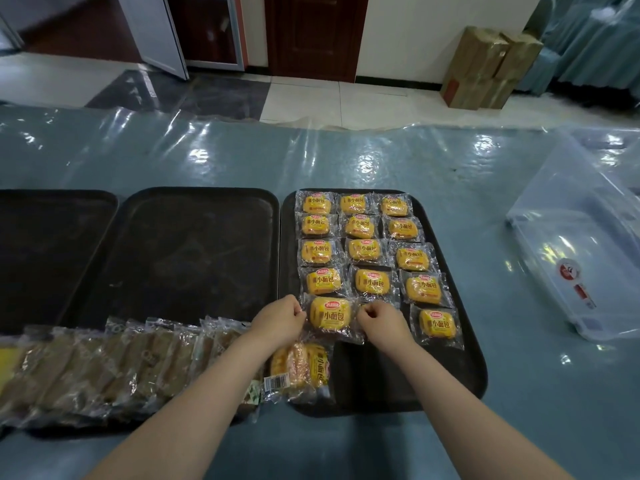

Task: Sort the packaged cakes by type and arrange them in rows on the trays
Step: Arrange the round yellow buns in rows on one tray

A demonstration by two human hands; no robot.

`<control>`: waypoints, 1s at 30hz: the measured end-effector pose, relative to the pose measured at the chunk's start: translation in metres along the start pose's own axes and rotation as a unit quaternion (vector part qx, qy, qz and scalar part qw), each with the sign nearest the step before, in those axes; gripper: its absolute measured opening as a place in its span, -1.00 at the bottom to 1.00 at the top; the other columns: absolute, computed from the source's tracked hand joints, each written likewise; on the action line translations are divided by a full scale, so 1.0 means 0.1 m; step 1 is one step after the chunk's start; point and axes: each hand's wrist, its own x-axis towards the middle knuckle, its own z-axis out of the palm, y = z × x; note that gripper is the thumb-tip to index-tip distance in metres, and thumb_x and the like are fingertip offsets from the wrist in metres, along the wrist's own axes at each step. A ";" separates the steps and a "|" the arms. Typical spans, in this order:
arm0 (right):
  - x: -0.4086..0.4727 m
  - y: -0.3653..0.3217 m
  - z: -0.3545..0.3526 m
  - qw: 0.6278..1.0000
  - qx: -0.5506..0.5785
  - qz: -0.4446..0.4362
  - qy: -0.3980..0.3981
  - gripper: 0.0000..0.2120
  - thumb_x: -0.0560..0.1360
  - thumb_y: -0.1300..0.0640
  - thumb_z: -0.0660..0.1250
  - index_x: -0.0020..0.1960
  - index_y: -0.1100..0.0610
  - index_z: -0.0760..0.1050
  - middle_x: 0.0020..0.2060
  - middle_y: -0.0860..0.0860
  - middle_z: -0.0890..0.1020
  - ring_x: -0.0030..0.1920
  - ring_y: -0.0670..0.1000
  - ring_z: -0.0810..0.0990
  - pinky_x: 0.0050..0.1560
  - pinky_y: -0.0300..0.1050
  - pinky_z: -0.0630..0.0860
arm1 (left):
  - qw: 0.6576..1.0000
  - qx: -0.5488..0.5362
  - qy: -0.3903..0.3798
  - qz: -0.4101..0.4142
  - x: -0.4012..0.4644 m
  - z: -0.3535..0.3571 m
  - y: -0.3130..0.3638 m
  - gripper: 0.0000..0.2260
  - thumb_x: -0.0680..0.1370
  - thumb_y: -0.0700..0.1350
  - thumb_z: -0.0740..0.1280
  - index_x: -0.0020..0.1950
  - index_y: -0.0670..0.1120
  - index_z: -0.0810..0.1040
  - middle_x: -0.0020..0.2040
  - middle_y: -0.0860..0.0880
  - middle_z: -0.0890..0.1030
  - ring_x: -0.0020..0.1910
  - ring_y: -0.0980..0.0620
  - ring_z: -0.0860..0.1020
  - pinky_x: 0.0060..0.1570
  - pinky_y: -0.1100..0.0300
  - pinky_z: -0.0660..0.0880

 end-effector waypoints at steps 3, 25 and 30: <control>0.07 -0.01 0.04 0.999 -0.033 -0.002 -0.005 -0.85 0.57 0.10 0.28 -0.17 0.09 0.51 -0.29 0.01 0.62 -0.27 0.00 0.59 -0.23 -0.07 0.56 | 0.999 0.036 -0.009 -0.002 0.05 0.03 0.01 -0.85 0.66 0.02 0.18 -0.05 0.00 0.41 -0.16 0.02 0.55 -0.19 0.04 0.53 -0.19 0.09 0.48; 0.32 0.04 0.25 0.968 -0.238 -0.079 0.028 -0.88 0.58 0.04 0.26 -0.03 0.09 0.48 -0.21 -0.04 0.59 -0.19 0.01 0.59 -0.22 -0.07 0.55 | 0.983 0.178 0.032 -0.010 0.16 0.26 -0.02 -0.87 0.64 -0.10 0.19 0.16 -0.09 0.41 -0.06 -0.03 0.60 -0.21 -0.03 0.52 -0.31 0.09 0.35; 0.36 0.06 0.29 0.959 -0.265 -0.090 0.034 -0.87 0.59 0.04 0.25 0.00 0.10 0.48 -0.17 -0.02 0.61 -0.16 0.03 0.60 -0.24 -0.11 0.50 | 0.979 0.202 0.026 -0.010 0.19 0.29 0.01 -0.83 0.65 -0.09 0.21 0.21 -0.11 0.42 0.02 -0.06 0.63 -0.05 -0.07 0.62 -0.26 0.10 0.35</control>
